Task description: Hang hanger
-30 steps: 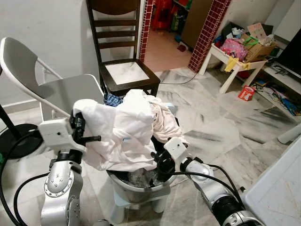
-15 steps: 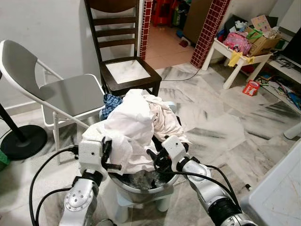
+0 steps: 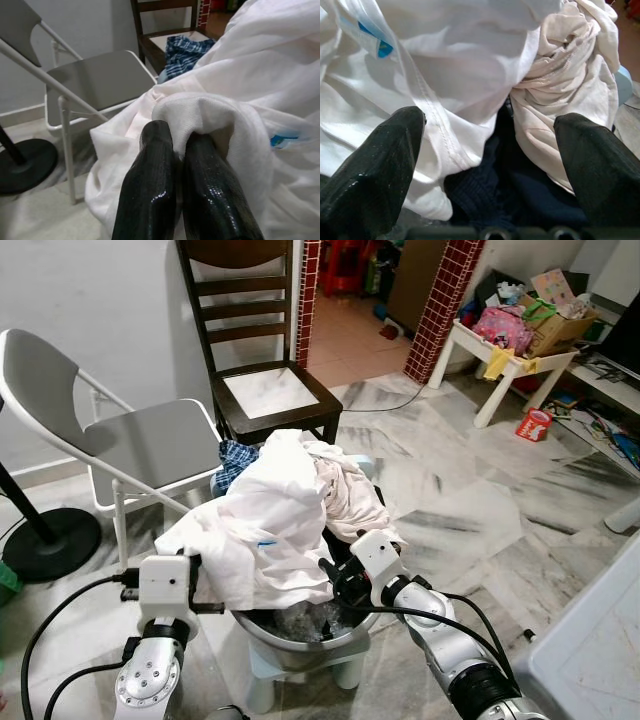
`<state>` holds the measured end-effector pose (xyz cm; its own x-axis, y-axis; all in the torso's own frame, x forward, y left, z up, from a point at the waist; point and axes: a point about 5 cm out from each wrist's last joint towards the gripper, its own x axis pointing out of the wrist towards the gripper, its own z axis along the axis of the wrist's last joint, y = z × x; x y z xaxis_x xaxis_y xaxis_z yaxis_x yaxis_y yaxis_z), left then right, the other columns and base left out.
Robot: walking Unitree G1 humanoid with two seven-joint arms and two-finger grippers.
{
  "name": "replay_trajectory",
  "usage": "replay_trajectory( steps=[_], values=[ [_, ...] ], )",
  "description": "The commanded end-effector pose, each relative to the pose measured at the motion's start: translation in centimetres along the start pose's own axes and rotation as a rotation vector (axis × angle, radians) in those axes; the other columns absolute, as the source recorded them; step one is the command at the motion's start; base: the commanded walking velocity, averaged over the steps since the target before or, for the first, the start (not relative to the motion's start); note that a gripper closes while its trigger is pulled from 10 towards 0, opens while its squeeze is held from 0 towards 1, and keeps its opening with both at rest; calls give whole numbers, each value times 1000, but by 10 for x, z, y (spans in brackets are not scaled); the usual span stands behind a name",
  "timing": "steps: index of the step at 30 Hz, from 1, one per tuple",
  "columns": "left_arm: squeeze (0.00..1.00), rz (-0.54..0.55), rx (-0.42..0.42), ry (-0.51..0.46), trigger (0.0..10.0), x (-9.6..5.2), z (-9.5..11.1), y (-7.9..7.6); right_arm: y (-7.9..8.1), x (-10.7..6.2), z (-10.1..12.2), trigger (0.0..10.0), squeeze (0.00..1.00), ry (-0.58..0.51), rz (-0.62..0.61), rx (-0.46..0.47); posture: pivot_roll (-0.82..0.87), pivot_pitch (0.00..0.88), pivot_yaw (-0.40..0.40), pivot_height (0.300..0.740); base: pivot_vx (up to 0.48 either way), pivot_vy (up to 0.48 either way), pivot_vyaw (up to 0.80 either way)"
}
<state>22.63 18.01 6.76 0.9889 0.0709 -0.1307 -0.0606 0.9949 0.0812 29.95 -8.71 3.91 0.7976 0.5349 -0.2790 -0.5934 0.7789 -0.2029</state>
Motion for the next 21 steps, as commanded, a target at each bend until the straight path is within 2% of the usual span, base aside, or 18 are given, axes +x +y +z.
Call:
replay_trajectory(
  steps=[1,2,3,8,9,10,14,16,21],
  values=[
    [682,-11,1,8,10000,2,-1,-4,-5,-1,-1,10000,0,12,-14,-1,117,67,-96,740,0,0,0],
    [165,-8,4,3,10000,5,1,-5,-5,-1,0,10000,0,12,-14,-2,116,67,-98,740,0,0,0],
    [0,-9,5,-10,10000,10,4,-7,-5,-1,0,10000,0,11,-13,-4,115,67,-98,740,0,0,0],
    [0,-13,-4,-16,10000,14,7,-7,-6,-2,-1,10000,0,14,-16,-5,110,66,-93,740,0,0,0],
    [278,-19,-20,-24,10000,15,9,-7,-6,-2,-1,10000,0,15,-18,-5,110,65,-92,740,0,0,0],
    [1000,-26,-42,-29,10000,15,11,-7,-6,-2,-1,10000,0,15,-21,-4,109,65,-91,740,0,0,0],
    [1000,-27,-59,-8,10000,16,10,-8,-6,-2,-1,10000,0,15,-25,-3,107,64,-88,740,0,0,0],
    [1000,-40,-103,32,10000,18,7,-12,-7,-2,-1,10000,0,13,-26,-4,104,64,-87,740,0,0,0],
    [1000,-53,-103,34,10000,17,5,-16,-7,-2,-1,10000,0,16,-10,3,103,64,-90,740,0,0,0]
  ],
)
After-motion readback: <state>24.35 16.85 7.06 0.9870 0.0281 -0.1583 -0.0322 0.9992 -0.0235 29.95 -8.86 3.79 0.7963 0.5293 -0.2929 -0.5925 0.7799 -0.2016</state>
